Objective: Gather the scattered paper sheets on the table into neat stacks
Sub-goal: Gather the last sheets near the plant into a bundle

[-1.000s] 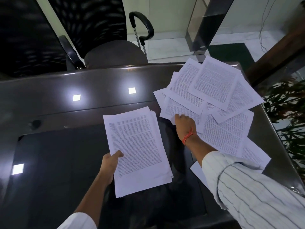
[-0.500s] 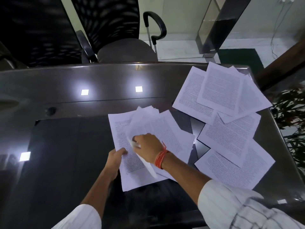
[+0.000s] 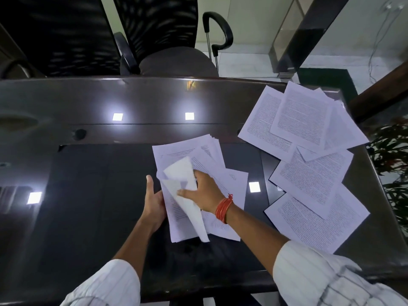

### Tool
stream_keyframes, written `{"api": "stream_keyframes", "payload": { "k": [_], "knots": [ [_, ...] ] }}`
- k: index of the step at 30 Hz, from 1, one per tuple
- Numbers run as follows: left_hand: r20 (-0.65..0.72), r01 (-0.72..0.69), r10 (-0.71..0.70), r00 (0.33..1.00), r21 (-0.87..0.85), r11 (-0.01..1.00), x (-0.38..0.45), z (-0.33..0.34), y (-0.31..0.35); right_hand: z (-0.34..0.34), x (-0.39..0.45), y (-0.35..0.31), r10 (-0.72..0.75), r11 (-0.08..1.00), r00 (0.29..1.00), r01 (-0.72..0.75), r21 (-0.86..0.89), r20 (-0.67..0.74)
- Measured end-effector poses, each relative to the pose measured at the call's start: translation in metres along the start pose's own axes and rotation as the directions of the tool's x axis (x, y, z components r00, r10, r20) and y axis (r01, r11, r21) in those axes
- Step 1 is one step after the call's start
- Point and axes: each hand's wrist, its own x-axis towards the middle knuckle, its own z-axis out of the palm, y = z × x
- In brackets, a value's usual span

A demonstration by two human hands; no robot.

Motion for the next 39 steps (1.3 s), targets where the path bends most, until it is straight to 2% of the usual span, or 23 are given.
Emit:
{"api": "stream_keyframes", "payload": {
  "k": [3, 6, 9, 11, 13, 14, 18, 24, 25, 27, 30, 33, 34, 36, 37, 38, 39],
  "knots": [
    [-0.001, -0.002, 0.002, 1.0, 0.022, 1.0, 0.003, -0.002, -0.002, -0.014, -0.004, -0.007, 0.109, 0.986, 0.985, -0.091, 0.138, -0.131],
    [0.025, -0.007, 0.006, 1.0, 0.027, 1.0, 0.005, -0.004, -0.001, -0.024, -0.011, -0.017, 0.15, 0.983, 0.973, -0.128, 0.129, -0.175],
    [0.039, -0.001, 0.0, 0.999, 0.019, 1.0, 0.005, -0.004, -0.002, -0.022, -0.017, -0.033, 0.255, 0.941, 0.966, -0.24, 0.237, -0.032],
    [0.067, -0.017, 0.019, 0.998, -0.036, 0.999, 0.005, -0.003, -0.001, -0.02, -0.018, -0.045, 0.332, 0.857, 0.933, -0.359, 0.369, 0.137],
    [0.068, -0.04, 0.047, 0.997, -0.094, 0.995, 0.006, -0.002, 0.0, -0.018, -0.015, -0.05, 0.362, 0.794, 0.908, -0.418, 0.441, 0.21],
    [0.057, -0.049, 0.055, 0.997, -0.094, 0.994, 0.006, -0.003, -0.001, -0.017, -0.012, -0.049, 0.383, 0.778, 0.907, -0.419, 0.468, 0.175],
    [0.051, -0.074, 0.075, 0.996, -0.018, 0.997, 0.004, -0.005, -0.004, -0.021, 0.001, -0.04, 0.489, 0.719, 0.864, -0.318, 0.619, -0.124],
    [0.07, -0.039, 0.046, 0.996, -0.104, 0.994, 0.003, -0.007, -0.005, 0.002, 0.039, -0.03, 0.614, 0.594, 0.734, -0.185, 0.783, -0.292],
    [0.08, -0.032, 0.042, 0.996, -0.116, 0.993, 0.002, -0.007, -0.004, 0.007, 0.045, -0.03, 0.618, 0.613, 0.718, -0.186, 0.768, -0.32],
    [0.061, -0.028, 0.036, 0.997, -0.126, 0.992, 0.0, -0.005, -0.004, 0.015, 0.055, -0.031, 0.61, 0.652, 0.73, -0.242, 0.719, -0.308],
    [0.038, -0.055, 0.06, 0.997, -0.127, 0.99, 0.001, -0.005, -0.004, 0.024, 0.057, -0.037, 0.577, 0.629, 0.807, -0.34, 0.699, -0.128],
    [0.026, -0.061, 0.066, 0.997, -0.156, 0.986, 0.002, -0.008, -0.006, 0.023, 0.051, -0.035, 0.507, 0.697, 0.862, -0.405, 0.591, -0.008],
    [0.028, -0.072, 0.077, 0.997, -0.158, 0.985, 0.002, -0.008, -0.006, 0.019, 0.049, -0.031, 0.494, 0.723, 0.869, -0.404, 0.56, -0.01],
    [0.036, -0.084, 0.09, 0.995, -0.134, 0.987, 0.003, -0.008, -0.005, 0.006, 0.048, -0.015, 0.443, 0.829, 0.878, -0.326, 0.454, -0.18],
    [0.037, -0.084, 0.089, 0.995, -0.121, 0.989, 0.004, -0.008, -0.006, -0.004, 0.048, -0.004, 0.364, 0.917, 0.879, -0.281, 0.283, -0.306],
    [0.034, -0.082, 0.087, 0.996, -0.117, 0.99, 0.005, -0.009, -0.006, -0.016, 0.05, 0.009, 0.23, 0.968, 0.896, -0.251, -0.008, -0.379],
    [0.027, -0.08, 0.084, 0.996, -0.113, 0.99, 0.006, -0.01, -0.007, -0.028, 0.051, 0.024, 0.108, 0.916, 0.921, -0.239, -0.323, -0.374]
  ]
}}
